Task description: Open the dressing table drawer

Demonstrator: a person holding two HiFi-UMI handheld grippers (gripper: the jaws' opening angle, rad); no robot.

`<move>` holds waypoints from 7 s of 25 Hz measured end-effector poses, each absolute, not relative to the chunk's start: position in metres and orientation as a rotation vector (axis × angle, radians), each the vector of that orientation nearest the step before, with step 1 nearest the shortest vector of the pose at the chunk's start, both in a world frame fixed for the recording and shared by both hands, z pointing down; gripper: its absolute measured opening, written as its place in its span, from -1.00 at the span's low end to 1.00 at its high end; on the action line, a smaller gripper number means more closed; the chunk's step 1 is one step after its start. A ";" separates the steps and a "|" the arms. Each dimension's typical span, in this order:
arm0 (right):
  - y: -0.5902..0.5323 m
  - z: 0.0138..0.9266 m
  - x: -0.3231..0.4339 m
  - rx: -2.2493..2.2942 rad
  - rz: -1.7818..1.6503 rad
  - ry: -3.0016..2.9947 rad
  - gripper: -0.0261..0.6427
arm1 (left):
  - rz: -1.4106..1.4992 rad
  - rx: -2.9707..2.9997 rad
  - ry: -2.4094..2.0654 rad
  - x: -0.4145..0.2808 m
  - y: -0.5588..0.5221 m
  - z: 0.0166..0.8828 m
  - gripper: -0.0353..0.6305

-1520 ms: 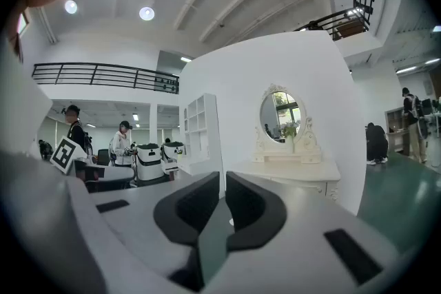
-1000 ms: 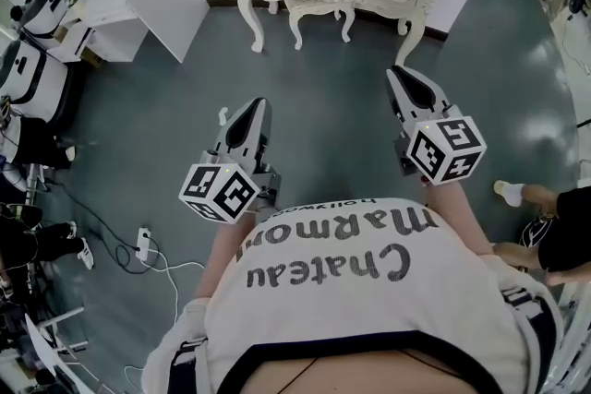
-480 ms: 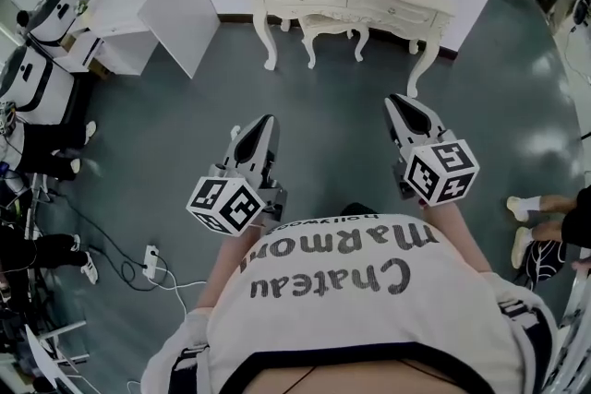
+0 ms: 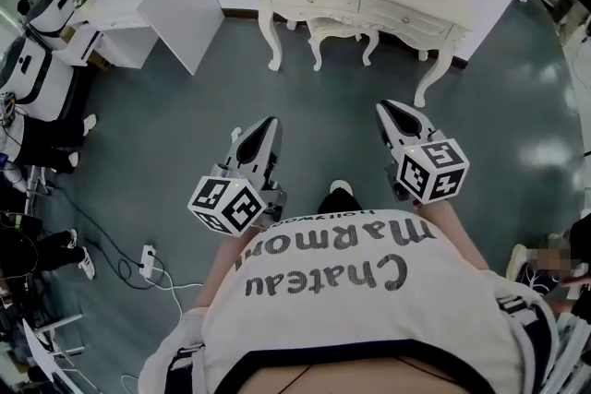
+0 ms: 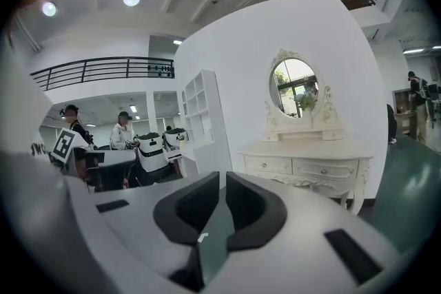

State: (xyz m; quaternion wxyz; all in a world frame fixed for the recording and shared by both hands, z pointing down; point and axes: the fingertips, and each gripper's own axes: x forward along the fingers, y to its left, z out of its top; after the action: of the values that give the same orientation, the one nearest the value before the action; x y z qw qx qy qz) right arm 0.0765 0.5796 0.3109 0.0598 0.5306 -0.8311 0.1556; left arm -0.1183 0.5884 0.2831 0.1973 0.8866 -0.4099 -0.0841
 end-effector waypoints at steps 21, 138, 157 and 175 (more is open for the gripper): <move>0.345 0.299 0.151 1.554 0.437 -2.599 -0.78 | -0.279 2.469 -1.210 -0.048 0.365 0.272 -0.82; -0.386 0.491 0.092 1.749 1.338 -2.258 -0.61 | -0.138 2.052 -1.543 -0.169 -0.216 0.379 -0.82; -0.377 0.496 0.088 1.751 1.405 -2.234 -0.61 | -0.142 2.035 -1.492 -0.162 -0.212 0.393 -0.82; -0.365 0.495 0.081 1.685 1.406 -2.224 -0.61 | -0.183 2.032 -1.489 -0.166 -0.206 0.388 -0.82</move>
State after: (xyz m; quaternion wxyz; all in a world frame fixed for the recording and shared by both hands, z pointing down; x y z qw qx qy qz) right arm 0.0814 -0.3648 0.4947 0.0084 0.5393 -0.7117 0.4501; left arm -0.1660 -0.2059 0.3876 0.3028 0.7667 -0.5619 -0.0689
